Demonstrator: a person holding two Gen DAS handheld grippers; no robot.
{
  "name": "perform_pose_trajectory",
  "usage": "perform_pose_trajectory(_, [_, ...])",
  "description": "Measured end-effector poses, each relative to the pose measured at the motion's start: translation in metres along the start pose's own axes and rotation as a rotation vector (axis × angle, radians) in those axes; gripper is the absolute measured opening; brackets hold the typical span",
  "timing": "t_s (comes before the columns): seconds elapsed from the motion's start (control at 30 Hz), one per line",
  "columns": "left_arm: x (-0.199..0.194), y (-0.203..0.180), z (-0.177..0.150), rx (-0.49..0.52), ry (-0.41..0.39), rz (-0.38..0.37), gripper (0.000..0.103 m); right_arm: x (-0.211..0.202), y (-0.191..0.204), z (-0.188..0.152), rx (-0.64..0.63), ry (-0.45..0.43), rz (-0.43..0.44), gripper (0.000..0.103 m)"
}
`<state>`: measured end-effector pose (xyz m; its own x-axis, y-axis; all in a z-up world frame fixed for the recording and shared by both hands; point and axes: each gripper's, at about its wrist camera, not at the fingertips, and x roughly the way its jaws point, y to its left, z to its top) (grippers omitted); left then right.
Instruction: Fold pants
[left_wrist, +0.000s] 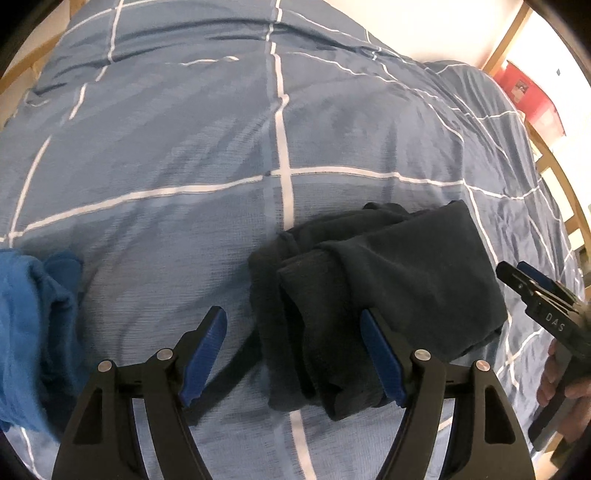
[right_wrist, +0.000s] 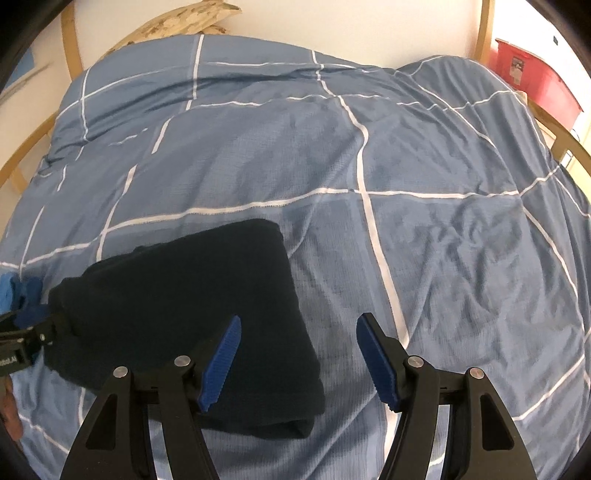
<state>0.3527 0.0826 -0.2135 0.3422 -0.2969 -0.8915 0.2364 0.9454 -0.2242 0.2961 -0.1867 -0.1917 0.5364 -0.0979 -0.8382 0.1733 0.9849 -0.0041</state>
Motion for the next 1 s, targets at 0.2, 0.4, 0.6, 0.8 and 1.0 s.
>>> perform_pose_trajectory(0.2, [0.006, -0.001, 0.005, -0.011, -0.004, -0.013, 0.074, 0.002, -0.003, 0.002, 0.034, 0.0, 0.03, 0.066])
perform_pose_trajectory(0.4, [0.027, 0.005, 0.001, -0.053, 0.031, -0.034, 0.075, 0.015, -0.001, 0.002, 0.011, 0.011, 0.06, 0.066])
perform_pose_trajectory(0.6, [0.04, 0.004, -0.001, -0.063, 0.05, -0.046, 0.078, 0.028, -0.001, -0.002, -0.018, 0.035, 0.066, 0.066])
perform_pose_trajectory(0.8, [0.05, 0.005, 0.0, -0.078, 0.067, -0.066, 0.081, 0.043, -0.007, -0.005, -0.016, 0.073, 0.088, 0.066])
perform_pose_trajectory(1.0, [0.047, 0.003, 0.001, -0.091, 0.07, -0.094, 0.061, 0.058, -0.009, -0.006, 0.003, 0.105, 0.138, 0.066])
